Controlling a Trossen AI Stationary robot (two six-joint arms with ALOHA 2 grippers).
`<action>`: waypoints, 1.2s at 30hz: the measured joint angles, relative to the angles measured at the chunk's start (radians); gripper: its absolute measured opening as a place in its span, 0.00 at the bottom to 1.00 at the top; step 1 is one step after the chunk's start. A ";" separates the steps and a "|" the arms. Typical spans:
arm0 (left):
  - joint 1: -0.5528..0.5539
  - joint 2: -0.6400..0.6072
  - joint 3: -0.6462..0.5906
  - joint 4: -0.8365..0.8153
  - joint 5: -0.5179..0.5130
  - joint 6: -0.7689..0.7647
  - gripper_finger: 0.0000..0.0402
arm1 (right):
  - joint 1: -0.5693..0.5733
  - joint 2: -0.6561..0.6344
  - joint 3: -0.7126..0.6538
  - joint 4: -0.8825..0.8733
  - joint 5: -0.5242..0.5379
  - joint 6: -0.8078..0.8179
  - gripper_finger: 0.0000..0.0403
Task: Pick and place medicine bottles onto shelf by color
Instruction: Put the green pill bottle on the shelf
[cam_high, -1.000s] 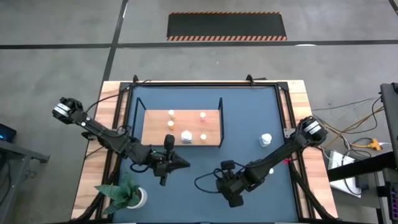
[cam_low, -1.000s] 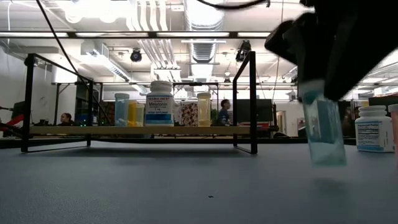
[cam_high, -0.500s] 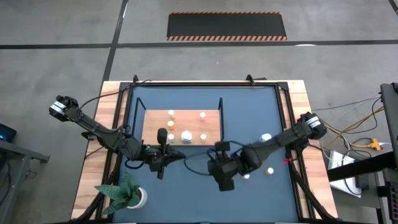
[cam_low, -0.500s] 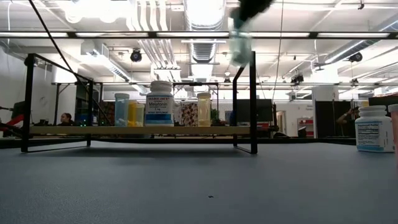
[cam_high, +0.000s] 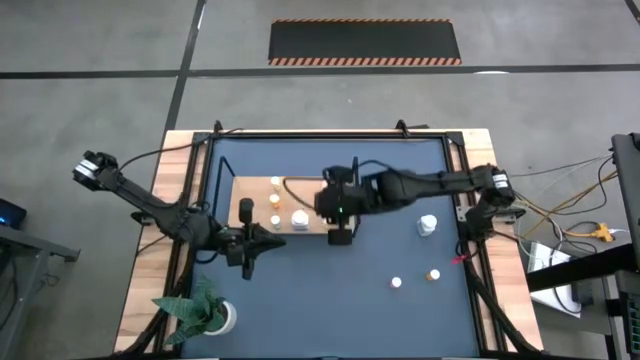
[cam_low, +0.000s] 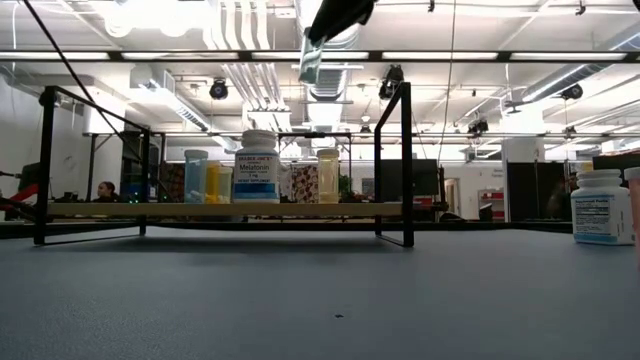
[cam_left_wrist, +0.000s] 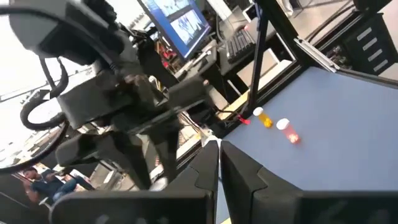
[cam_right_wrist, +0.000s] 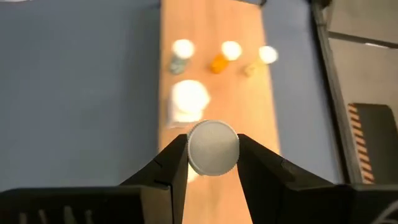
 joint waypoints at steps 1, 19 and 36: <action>0.000 -0.010 -0.004 0.003 0.000 0.001 0.00 | -0.018 0.002 0.001 0.005 -0.011 -0.013 0.27; 0.000 -0.085 -0.061 0.055 0.000 0.089 0.00 | -0.197 0.007 -0.170 0.187 -0.094 0.078 0.27; 0.002 -0.080 -0.061 0.056 0.000 0.134 0.00 | -0.197 0.045 -0.274 0.284 -0.139 0.111 0.27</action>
